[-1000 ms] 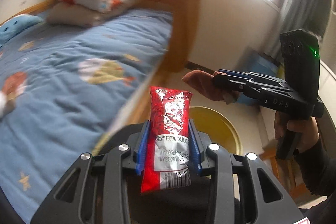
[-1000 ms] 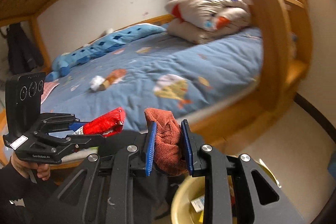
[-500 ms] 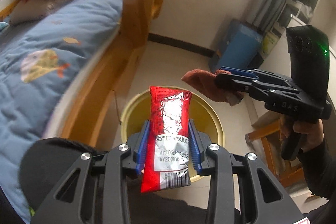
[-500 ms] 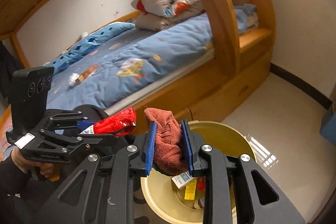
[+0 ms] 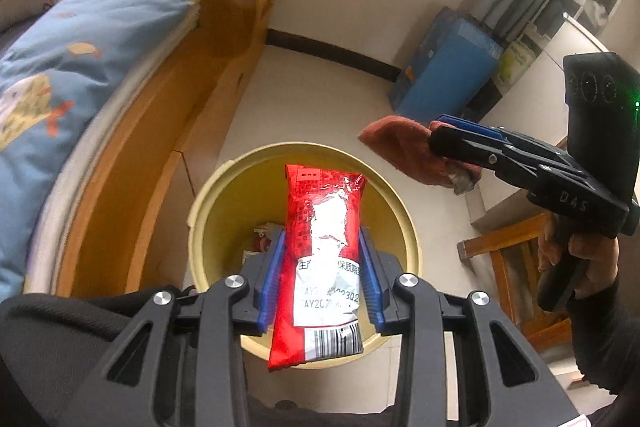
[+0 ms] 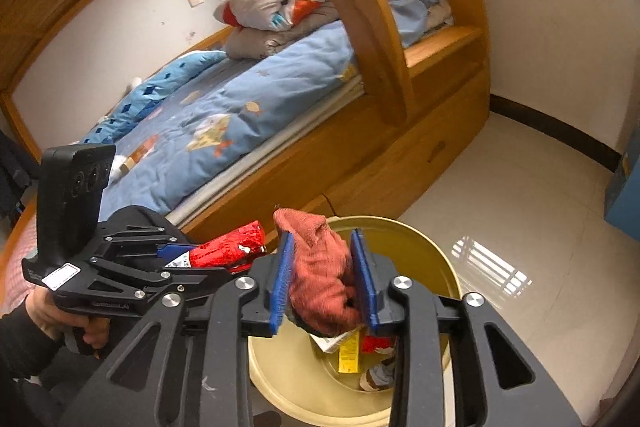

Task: Collect trash
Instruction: 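Open both tools to drop the wrapper and sock into the bucket, then move both tools back over the bed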

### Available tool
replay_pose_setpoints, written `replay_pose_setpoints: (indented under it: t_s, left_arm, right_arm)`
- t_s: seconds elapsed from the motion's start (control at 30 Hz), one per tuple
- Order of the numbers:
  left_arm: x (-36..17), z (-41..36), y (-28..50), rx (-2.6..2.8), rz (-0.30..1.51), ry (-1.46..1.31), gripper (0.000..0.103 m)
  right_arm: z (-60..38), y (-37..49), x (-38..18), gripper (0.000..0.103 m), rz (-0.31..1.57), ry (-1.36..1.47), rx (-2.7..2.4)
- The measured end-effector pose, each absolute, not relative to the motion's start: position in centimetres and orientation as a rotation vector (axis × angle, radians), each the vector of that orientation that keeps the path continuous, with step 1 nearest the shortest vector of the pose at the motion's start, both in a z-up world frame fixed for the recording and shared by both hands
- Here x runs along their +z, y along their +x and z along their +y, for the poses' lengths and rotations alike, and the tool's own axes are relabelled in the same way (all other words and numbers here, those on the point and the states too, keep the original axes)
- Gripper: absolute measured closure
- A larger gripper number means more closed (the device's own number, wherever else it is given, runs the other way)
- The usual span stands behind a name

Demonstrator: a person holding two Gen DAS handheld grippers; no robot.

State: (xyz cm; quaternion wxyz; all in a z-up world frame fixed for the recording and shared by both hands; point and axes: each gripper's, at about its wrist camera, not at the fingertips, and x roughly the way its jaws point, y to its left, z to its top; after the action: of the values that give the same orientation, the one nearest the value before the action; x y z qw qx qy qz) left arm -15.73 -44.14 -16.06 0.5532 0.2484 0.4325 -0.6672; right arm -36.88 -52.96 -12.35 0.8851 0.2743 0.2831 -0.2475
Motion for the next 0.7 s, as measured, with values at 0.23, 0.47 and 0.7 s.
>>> replay_pose_setpoints:
  t_s: [0.23,0.47,0.7]
  left_arm:
    - [-16.1,-44.1,-15.8,-1.559,1.006,0.604,0.017]
    - [-15.5,-43.4,-15.3,-1.551,0.987,0.584,0.016]
    - [-12.9,-41.4,-12.6,-1.468,0.916,0.534,0.015]
  right_arm:
    - [-53.7,-38.3,-12.1,0.068,0.561,0.605,-0.528]
    - [-53.6,-37.8,-11.5,0.068,0.556,0.615,-0.506]
    - [-52.6,-33.8,-10.2,0.068,0.561,0.564,-0.425]
